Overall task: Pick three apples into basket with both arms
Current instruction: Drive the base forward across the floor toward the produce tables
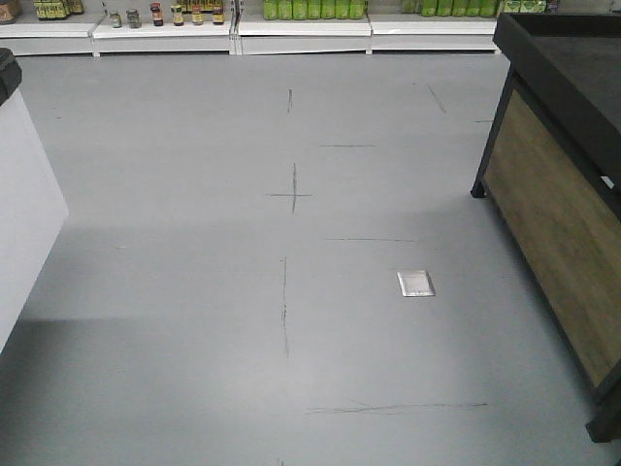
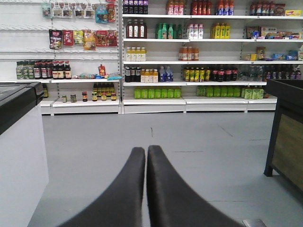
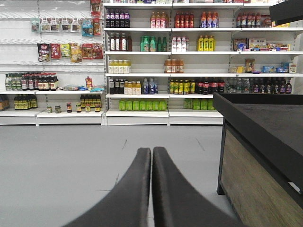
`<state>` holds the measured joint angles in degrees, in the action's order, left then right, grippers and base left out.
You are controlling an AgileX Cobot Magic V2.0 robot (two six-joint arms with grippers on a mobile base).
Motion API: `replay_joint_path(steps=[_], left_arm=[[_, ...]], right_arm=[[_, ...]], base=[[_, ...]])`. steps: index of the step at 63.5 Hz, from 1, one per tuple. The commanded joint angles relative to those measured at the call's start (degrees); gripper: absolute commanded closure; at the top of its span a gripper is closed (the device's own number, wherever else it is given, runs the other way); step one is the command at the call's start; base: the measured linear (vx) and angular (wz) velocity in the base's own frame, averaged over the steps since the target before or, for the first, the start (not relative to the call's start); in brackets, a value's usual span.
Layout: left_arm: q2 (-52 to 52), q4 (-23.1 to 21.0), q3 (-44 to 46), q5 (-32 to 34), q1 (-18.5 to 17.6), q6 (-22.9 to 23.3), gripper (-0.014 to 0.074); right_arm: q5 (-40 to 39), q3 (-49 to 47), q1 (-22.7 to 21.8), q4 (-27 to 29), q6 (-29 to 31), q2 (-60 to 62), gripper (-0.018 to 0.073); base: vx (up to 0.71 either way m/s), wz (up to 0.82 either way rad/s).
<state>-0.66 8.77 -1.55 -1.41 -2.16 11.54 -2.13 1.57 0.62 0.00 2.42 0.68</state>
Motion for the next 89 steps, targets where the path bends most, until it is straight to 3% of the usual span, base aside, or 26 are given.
replay_joint_path(steps=[1, 89], left_arm=[[-0.93, -0.52, -0.21, 3.80, 0.04, 0.51, 0.0603], [-0.93, -0.52, -0.21, 3.80, 0.04, 0.51, 0.0603]], right_arm=[[-4.65, 0.82, 0.02, 0.00, 0.17, 0.75, 0.0568], [-4.65, 0.82, 0.02, 0.00, 0.17, 0.75, 0.0568]], base=[[0.00, 0.00], [0.01, 0.00]])
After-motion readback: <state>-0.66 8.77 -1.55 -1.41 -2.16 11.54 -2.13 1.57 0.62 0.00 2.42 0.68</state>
